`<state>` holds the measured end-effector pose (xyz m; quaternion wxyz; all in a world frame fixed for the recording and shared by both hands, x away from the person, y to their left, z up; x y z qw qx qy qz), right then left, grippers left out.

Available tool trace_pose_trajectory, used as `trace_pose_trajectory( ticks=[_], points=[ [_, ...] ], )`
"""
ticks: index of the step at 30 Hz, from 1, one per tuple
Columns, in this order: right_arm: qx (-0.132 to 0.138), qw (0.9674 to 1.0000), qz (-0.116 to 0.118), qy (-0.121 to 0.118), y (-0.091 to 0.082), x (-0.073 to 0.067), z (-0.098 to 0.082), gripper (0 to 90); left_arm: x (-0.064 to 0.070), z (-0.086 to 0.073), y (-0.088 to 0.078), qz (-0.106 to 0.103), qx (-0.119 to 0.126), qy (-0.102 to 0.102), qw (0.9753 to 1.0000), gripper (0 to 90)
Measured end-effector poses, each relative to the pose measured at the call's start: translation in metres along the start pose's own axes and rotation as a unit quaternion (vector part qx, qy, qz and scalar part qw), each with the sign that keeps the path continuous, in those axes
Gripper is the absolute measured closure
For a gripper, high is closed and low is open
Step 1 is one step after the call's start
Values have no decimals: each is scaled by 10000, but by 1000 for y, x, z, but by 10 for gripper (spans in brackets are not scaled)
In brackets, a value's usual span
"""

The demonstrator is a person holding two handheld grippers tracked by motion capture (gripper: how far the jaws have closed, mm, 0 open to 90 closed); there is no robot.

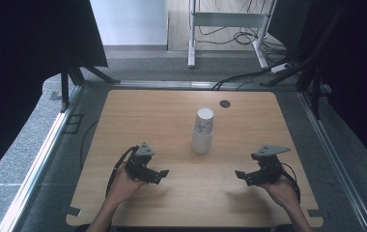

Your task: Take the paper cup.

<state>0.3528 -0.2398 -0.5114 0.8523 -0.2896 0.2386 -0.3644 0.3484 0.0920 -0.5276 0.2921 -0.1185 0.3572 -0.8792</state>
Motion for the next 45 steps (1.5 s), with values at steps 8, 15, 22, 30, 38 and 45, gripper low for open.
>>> trace_pose_trajectory(
  ticks=[8, 15, 22, 30, 38, 45],
  points=[
    [18, 10000, 34, -58, 2, -2, 11, 33, -3, 14, 4, 4, 8, 115, 9999, 32],
    [9, 9999, 106, -129, 6, -6, 22, 36, -4, 27, 6, 44, -8, 270, 9996, 33],
    [-8, 9997, 136, -202, 7, -8, 32, 37, -5, 38, 12, 44, -5, 333, 9994, 40],
    [-22, 9994, 190, -282, 12, -9, 42, 42, -8, 50, 19, 37, 34, 366, 9993, 59],
    [-6, 9991, 274, -326, 16, -11, 55, 45, -13, 60, 26, 4, 50, 356, 9994, 63],
    [-9, 9988, 260, -405, 19, -13, 65, 51, -15, 66, 32, 5, 12, 394, 9992, 70]
  ],
)
Point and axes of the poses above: each handheld gripper's, and its own axes: y roughly forward along the jaws, z roughly out of its top, x roughly to its right, the point moved 8 cm from there along y, roughly forward along the jaws, and after that the axes turned 9 degrees about y, right-handed, at the moved point
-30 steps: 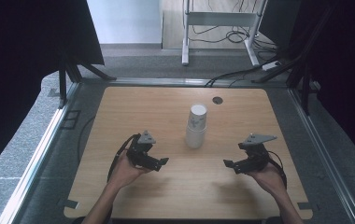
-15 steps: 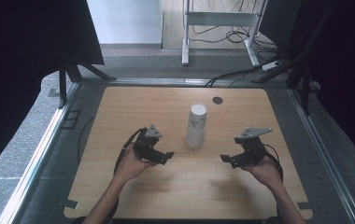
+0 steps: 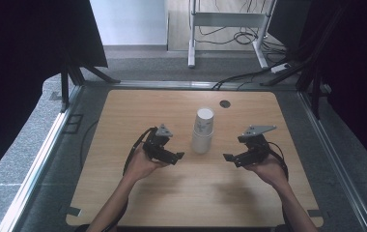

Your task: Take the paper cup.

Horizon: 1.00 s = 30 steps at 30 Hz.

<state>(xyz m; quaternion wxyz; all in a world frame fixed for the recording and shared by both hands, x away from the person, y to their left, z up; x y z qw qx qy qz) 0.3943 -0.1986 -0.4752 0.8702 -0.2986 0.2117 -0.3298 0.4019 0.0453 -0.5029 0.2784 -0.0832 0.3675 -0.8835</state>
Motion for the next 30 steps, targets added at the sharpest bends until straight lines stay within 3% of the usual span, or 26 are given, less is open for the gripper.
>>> trace_pose_trajectory(
  ticks=[20, 30],
  points=[
    [-166, 9996, 20, -225, 14, 0, 26, 115, -2, 19, 17, -61, 35, 167, 9998, 131],
    [-371, 9987, 32, -361, 19, -1, 42, 134, -1, 30, 29, -95, 56, 270, 9996, 139]
  ],
)
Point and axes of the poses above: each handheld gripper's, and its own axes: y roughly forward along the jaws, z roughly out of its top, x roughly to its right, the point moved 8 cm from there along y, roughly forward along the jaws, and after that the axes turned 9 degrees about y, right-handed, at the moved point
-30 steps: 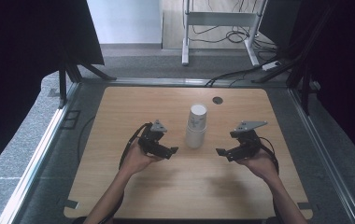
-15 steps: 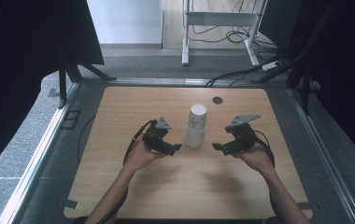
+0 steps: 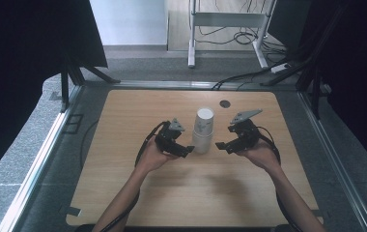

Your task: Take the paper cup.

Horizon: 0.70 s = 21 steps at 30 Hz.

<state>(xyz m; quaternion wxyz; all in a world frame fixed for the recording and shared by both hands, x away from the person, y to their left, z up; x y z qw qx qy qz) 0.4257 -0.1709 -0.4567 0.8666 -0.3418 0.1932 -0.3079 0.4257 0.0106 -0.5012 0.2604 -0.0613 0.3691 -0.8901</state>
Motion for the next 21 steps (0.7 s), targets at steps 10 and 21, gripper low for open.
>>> trace_pose_trajectory(
  ticks=[10, 21],
  points=[
    [-234, 9997, 18, -56, 1, -1, 21, 140, 0, 13, 10, -72, 73, 51, 9999, 143],
    [-573, 9982, 47, -147, 3, -2, 40, 158, 0, 25, 21, -83, 165, 44, 9998, 146]
  ],
)
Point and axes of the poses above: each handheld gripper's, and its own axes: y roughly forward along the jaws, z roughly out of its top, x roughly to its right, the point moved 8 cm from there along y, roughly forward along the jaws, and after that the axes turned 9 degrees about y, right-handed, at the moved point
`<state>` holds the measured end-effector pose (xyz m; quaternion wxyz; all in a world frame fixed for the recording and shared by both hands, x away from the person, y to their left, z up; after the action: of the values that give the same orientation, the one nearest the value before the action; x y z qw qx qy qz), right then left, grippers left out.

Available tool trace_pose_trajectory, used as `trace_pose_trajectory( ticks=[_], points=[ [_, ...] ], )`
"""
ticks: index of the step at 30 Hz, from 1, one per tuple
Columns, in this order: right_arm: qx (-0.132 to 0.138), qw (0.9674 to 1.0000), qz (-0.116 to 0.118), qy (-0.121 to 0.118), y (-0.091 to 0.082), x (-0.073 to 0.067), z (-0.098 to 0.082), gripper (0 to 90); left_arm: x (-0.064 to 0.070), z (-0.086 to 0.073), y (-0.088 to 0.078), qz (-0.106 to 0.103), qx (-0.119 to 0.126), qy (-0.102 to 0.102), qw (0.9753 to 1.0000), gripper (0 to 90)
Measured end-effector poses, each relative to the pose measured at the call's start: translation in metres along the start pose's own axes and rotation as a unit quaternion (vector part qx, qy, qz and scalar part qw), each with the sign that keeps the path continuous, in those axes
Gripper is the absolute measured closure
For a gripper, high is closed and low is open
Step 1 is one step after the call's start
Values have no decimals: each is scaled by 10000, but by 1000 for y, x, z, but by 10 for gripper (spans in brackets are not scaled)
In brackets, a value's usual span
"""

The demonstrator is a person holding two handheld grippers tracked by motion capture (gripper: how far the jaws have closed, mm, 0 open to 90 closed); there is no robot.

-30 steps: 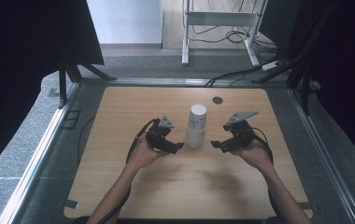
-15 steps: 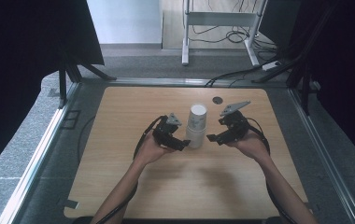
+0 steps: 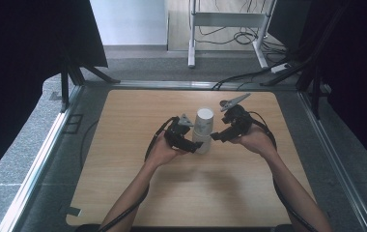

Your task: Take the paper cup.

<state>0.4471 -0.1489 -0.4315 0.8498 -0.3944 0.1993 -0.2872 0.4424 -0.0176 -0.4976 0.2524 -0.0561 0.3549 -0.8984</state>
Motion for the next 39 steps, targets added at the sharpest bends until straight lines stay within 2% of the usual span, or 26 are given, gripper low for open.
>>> trace_pose_trajectory(
  ticks=[3, 13, 20, 24, 28, 39],
  points=[
    [-99, 10000, 0, 0, 0, 0, 4, 168, -2, 2, 2, 46, -7, -20, 10000, 153],
    [-469, 9989, 2, 58, -1, -1, 19, 197, -4, 6, 8, -36, 145, -158, 9998, 170],
    [-694, 9976, -22, 33, 0, -1, 31, 207, -4, 9, 11, -27, 156, -110, 9998, 190],
    [-736, 9973, -39, 12, 0, -2, 39, 208, -3, 11, 11, -18, 171, -67, 9998, 210],
    [-753, 9972, -19, -38, 1, -4, 48, 224, -3, 11, 11, 5, 167, -17, 9999, 227],
    [-1046, 9942, -85, -220, 3, -8, 67, 250, -2, 11, 9, 57, 107, 75, 9999, 241]
  ],
)
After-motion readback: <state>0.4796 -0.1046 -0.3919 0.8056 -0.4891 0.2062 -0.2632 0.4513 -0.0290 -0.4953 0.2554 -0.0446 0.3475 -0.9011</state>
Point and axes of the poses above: each handheld gripper's, and its own axes: y roughly forward along the jaws, z roughly out of its top, x roughly to its right, the point moved 8 cm from there along y, roughly forward along the jaws, and after that the axes turned 9 degrees about y, right-handed, at the moved point
